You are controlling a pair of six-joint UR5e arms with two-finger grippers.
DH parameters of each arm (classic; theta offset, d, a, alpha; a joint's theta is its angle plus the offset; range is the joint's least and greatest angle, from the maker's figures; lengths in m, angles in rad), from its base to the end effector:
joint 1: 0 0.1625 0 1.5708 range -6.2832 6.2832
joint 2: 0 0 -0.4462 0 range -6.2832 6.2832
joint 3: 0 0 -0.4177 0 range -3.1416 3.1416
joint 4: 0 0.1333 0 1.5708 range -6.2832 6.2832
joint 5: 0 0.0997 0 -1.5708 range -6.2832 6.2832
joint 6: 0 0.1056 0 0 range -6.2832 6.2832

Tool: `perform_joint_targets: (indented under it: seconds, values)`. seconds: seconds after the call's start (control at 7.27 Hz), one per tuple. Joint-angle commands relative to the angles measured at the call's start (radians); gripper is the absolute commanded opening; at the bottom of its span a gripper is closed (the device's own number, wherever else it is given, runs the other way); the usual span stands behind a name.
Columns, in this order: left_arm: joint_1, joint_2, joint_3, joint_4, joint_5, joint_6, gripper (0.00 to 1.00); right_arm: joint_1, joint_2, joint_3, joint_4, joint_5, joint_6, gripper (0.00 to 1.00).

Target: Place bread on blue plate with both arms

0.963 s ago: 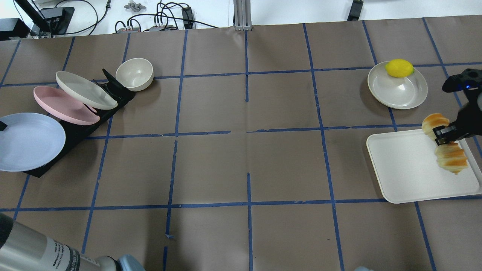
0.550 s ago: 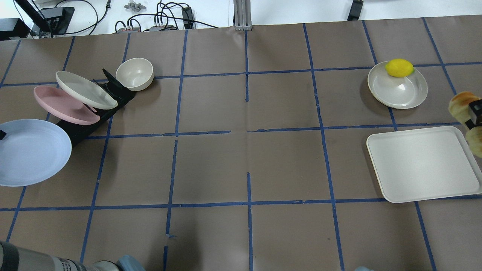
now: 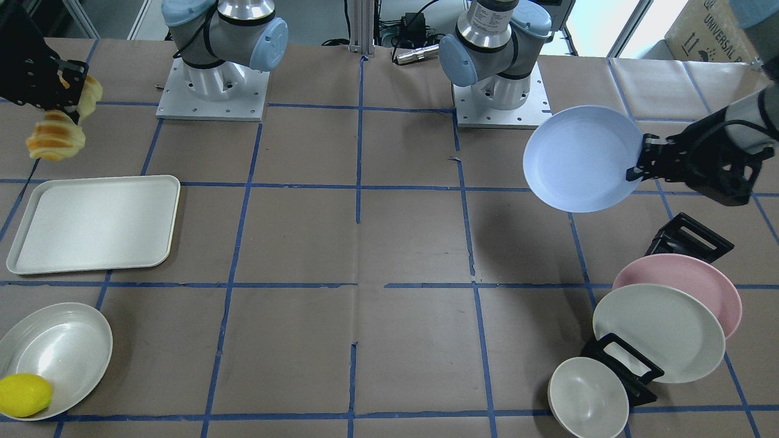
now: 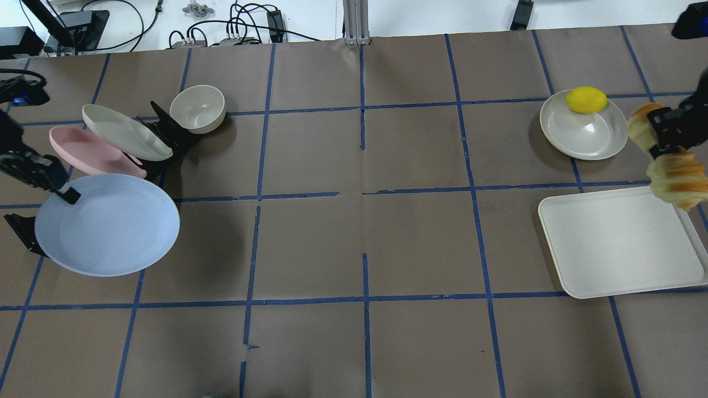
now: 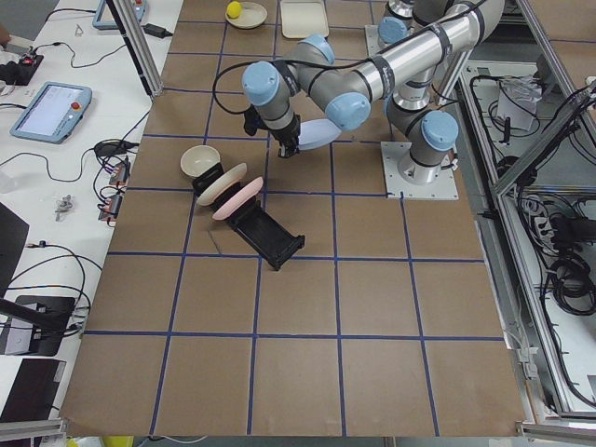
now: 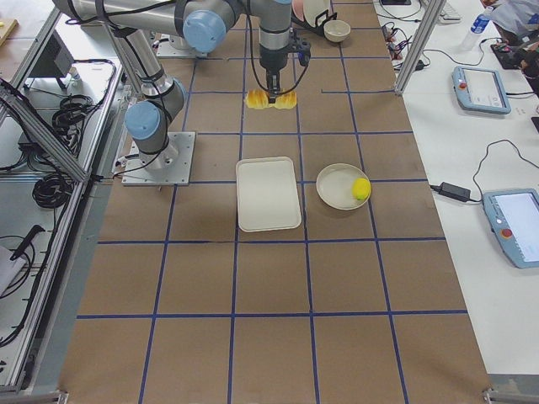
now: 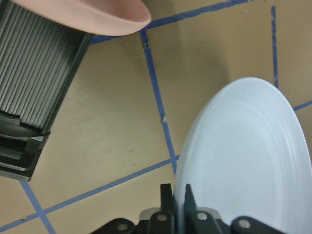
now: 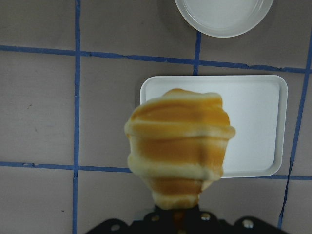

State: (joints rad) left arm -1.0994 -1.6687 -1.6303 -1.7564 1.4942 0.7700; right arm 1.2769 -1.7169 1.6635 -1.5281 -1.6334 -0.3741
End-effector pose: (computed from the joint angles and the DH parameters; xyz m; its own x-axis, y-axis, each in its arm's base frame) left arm 0.1077 -0.5227 0.4084 -0.9271 0.2425 0.2859 0.3032 0.9335 0.1913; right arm -0.0100 -0.4702 0.5219 -0.9949 -0.0800 0.0621 -0.0794 0.9968 0.0129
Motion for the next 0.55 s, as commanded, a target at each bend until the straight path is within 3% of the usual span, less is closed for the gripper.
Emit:
perform_joint_targets:
  seconds: [0.0, 0.28, 0.41]
  values:
    - [-0.198, -0.003, -0.07, 0.1, -0.067, -0.212, 0.11, 0.196, 0.109, -0.118, 0.011, -0.039, 0.172, 0.04]
    - [-0.343, -0.02, -0.182, 0.348, -0.074, -0.363, 0.12, 0.341, 0.207, -0.226, 0.014, -0.051, 0.323, 0.04]
    - [-0.409, -0.046, -0.183, 0.401, -0.11, -0.424, 0.12, 0.382, 0.241, -0.269, 0.041, -0.052, 0.387, 0.04]
